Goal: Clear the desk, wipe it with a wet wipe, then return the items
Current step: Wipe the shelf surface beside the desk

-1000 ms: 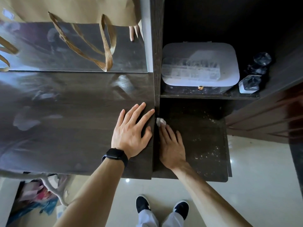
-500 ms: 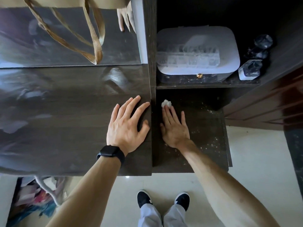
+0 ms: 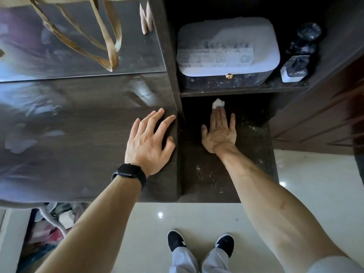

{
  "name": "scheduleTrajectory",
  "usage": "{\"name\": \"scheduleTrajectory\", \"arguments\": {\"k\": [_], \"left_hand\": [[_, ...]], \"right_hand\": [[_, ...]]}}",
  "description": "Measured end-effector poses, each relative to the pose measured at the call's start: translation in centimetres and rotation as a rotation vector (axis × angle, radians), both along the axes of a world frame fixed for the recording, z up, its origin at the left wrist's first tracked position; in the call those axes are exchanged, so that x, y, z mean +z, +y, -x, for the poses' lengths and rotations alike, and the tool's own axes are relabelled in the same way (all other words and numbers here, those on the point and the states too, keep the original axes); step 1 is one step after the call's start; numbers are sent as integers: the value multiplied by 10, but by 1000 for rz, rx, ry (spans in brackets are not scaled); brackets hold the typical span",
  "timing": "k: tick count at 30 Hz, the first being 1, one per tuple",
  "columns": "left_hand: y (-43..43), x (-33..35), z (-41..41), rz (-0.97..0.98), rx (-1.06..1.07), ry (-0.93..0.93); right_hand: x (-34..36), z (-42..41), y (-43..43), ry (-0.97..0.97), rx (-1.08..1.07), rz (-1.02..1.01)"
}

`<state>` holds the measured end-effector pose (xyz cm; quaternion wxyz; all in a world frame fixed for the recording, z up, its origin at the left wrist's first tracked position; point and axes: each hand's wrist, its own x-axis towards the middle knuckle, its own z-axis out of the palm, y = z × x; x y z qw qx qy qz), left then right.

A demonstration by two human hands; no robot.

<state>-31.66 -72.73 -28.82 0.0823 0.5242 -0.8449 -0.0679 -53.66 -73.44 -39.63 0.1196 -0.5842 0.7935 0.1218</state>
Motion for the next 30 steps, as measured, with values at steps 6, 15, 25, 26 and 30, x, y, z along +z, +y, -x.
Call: {"name": "scheduleTrajectory", "arguments": {"k": [6,15,25,26,30], "left_hand": [[3,4,18,-7,92,20],[19,4,35,-126,188,21],[18,1,34,-94,194,61],[18,1,35,-91,194,62],[17,1,34,-86,202,64]], "right_hand": [[22,44,40,94,-304,-67],[24,55,115,-101,-435,46],[14,99,123,-41,-267,137],[10,99,121,-14,-279,170],[-6,101,105,0,-255,265]]}}
